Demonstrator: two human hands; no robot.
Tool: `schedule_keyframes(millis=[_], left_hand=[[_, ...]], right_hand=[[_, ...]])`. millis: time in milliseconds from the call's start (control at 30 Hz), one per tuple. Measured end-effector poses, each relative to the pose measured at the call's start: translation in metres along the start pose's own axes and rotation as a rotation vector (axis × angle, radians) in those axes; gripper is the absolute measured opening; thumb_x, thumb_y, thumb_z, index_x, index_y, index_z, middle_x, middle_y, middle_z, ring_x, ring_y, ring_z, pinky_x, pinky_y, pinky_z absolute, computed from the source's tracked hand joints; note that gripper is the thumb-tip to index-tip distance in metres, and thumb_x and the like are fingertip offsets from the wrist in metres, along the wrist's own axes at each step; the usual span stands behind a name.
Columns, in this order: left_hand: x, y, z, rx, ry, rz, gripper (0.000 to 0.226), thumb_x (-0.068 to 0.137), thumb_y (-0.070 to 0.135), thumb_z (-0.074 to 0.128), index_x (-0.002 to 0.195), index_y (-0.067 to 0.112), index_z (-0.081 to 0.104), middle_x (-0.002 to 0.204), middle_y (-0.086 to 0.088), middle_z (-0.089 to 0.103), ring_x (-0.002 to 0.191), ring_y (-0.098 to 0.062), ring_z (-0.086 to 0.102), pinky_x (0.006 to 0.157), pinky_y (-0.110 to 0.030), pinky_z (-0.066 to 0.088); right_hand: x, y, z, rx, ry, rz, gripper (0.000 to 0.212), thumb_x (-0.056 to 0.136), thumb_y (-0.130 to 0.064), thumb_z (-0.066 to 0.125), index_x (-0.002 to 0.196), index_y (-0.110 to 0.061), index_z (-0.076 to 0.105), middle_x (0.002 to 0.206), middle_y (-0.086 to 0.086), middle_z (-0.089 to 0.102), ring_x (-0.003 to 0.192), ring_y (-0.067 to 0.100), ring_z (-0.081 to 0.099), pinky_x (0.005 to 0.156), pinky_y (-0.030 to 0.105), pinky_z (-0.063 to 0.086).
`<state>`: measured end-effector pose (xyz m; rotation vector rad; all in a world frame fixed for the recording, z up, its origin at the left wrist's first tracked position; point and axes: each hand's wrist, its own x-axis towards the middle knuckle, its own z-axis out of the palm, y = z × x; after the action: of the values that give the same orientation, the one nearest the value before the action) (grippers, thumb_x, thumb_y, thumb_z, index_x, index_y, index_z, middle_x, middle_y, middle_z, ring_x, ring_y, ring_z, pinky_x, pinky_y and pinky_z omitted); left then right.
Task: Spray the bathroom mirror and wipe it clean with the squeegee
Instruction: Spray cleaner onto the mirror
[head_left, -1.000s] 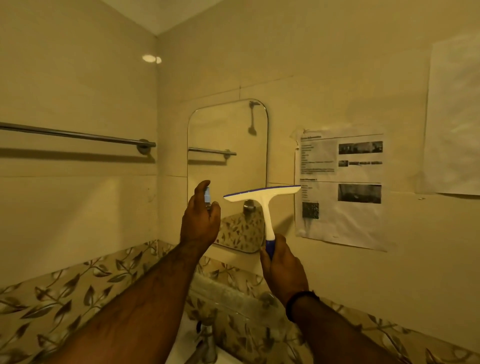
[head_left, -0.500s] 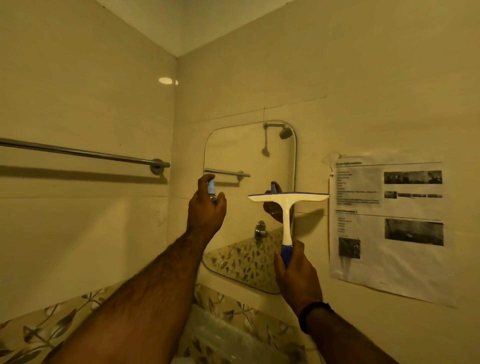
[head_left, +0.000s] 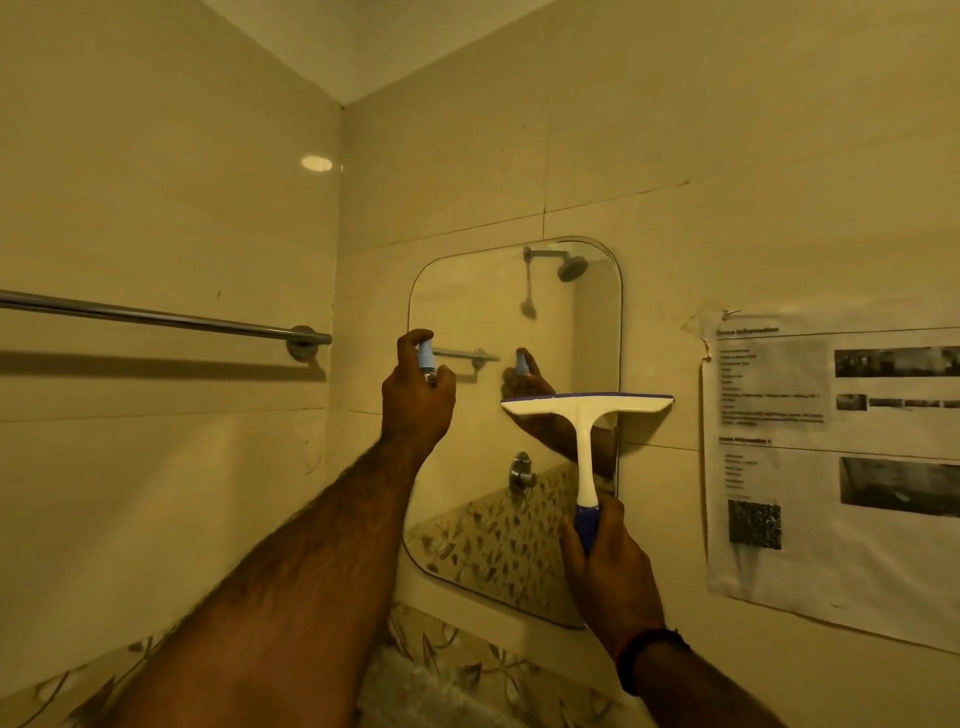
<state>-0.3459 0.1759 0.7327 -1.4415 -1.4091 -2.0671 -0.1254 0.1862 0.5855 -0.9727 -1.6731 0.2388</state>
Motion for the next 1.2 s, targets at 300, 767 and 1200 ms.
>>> schedule_keyframes(millis=[300,767,1200], left_hand=[[0.027,0.002,-0.007,-0.001,0.047,0.034,0.042,0.095,0.017,0.056,0.132,0.027,0.04,0.087,-0.01,0.06,0.063,-0.018,0.056,0.056,-0.031,0.05],[0.058,-0.004,-0.039,0.014,0.129,-0.031,0.044,0.094,0.018,0.055,0.132,0.028,0.035,0.08,-0.002,0.055,0.067,-0.026,0.06,0.063,-0.045,0.059],[0.059,0.043,0.001,-0.1,0.015,0.027,0.039,0.093,0.016,0.056,0.125,0.033,0.043,0.079,0.003,0.054,0.066,-0.022,0.06,0.057,-0.039,0.057]], right_hand=[[0.002,-0.002,0.008,-0.02,-0.005,-0.013,0.055,0.092,-0.042,0.049,0.138,-0.02,0.029,0.098,-0.001,0.059,0.076,0.014,0.057,0.067,0.026,0.05],[0.002,-0.006,0.018,-0.002,-0.005,-0.035,0.05,0.092,-0.041,0.051,0.134,-0.02,0.032,0.1,0.001,0.059,0.076,0.016,0.057,0.07,0.032,0.053],[0.005,-0.005,0.011,-0.016,0.036,-0.087,0.052,0.091,-0.046,0.048,0.135,-0.024,0.031,0.095,-0.003,0.06,0.072,0.011,0.055,0.064,0.025,0.049]])
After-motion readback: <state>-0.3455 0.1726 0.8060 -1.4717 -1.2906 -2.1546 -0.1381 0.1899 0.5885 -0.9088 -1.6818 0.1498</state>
